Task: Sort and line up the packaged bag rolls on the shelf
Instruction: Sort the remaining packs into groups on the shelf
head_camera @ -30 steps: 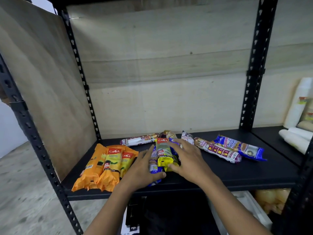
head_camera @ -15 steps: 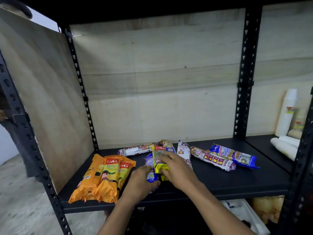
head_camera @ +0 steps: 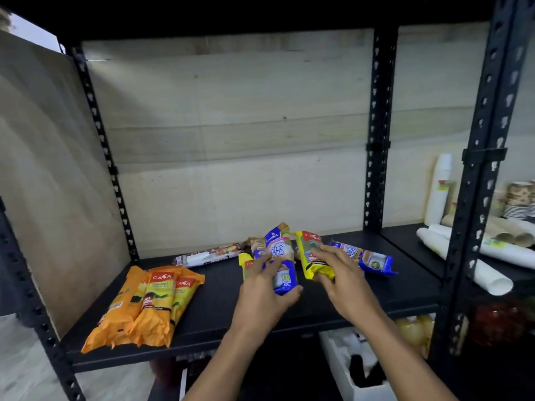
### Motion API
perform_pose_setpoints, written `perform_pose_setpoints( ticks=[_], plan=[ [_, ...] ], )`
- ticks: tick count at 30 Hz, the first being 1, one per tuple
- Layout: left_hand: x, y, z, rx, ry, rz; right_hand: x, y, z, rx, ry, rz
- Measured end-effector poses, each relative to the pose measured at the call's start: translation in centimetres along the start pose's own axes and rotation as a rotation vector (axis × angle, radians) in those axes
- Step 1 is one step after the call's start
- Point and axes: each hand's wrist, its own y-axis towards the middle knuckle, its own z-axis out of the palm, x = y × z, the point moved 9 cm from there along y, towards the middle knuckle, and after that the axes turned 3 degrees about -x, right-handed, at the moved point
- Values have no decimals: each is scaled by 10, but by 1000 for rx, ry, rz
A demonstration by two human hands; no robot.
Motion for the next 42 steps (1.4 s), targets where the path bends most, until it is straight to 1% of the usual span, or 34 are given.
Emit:
perform_pose_setpoints(
  ticks=[3,9,12,15,17,21,25,28,33,35,37,39,42],
  plan=[
    [-29,-7,32,63,-23,64,-29,-15,-20,-18,-25,61],
    [-54,-20,90,221,-25,130,-88,-46,-58,-191,-90,171],
    [-47,-25,106,255,42,88,-109,-60,-65,-245,-161,199],
    [-38,-29,111,254,111,51,-114,-69,-71,-333,-259,171],
    [-38,-28,112,243,120,45,-116,-74,-74,-368,-311,198],
    [-42,-21,114,228,158,20,-123,-78,-65,-332,-381,290],
    [-41,-15,122,274,197,-13,-121,-72,-53,-306,-372,256],
    [-39,-13,126,306,173,-11,-124,-65,-46,-299,-384,259],
    [-35,-14,127,312,119,17,-131,-55,-33,-270,-386,283],
    [-33,-16,125,311,122,23,-130,-53,-33,-263,-427,267],
    [-35,-16,119,294,132,34,-126,-52,-35,-272,-526,249],
    [-38,-12,106,239,128,67,-121,-48,-38,-288,-598,232],
    [-47,-3,82,117,83,207,-110,-33,-39,-278,-620,178]
  ],
)
